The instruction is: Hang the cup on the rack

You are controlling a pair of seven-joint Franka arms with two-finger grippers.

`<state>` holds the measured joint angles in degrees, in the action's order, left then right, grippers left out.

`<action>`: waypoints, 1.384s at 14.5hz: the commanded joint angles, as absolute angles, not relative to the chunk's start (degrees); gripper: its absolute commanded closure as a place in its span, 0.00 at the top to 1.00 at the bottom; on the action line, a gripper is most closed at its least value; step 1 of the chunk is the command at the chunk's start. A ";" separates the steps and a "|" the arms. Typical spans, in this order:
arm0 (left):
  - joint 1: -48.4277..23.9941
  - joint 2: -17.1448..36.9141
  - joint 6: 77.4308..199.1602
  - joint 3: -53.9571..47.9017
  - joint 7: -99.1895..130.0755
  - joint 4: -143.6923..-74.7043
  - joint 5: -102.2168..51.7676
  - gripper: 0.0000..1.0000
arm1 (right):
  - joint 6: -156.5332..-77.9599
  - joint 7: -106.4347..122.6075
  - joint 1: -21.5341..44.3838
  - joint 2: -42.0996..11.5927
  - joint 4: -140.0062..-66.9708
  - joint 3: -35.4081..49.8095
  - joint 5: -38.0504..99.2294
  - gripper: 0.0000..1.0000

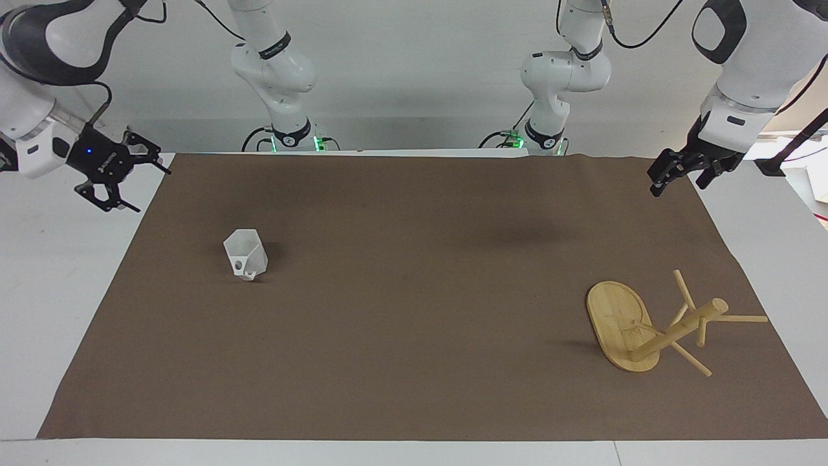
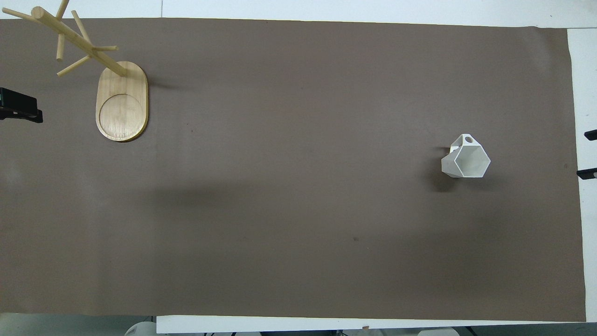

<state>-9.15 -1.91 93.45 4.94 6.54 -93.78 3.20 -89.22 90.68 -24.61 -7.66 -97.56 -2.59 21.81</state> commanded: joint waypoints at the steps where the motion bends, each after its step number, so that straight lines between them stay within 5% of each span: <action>1: -8.70 -2.99 92.72 4.75 5.98 -94.66 3.25 1.00 | -90.97 103.40 -28.38 -15.27 -97.03 -2.02 29.94 1.00; 7: -8.70 -2.99 92.72 4.75 5.98 -94.66 3.25 1.00 | -85.53 132.51 -33.66 -28.29 -100.62 -1.93 49.72 1.00; 13: -8.70 -2.99 92.72 4.75 5.98 -94.66 3.25 1.00 | -85.78 144.04 -32.44 -28.83 -111.79 -1.85 56.33 1.00; 20: -9.05 -2.99 93.33 4.75 5.98 -94.66 3.25 1.00 | -88.24 146.34 -28.39 -28.83 -112.15 -1.76 57.83 1.00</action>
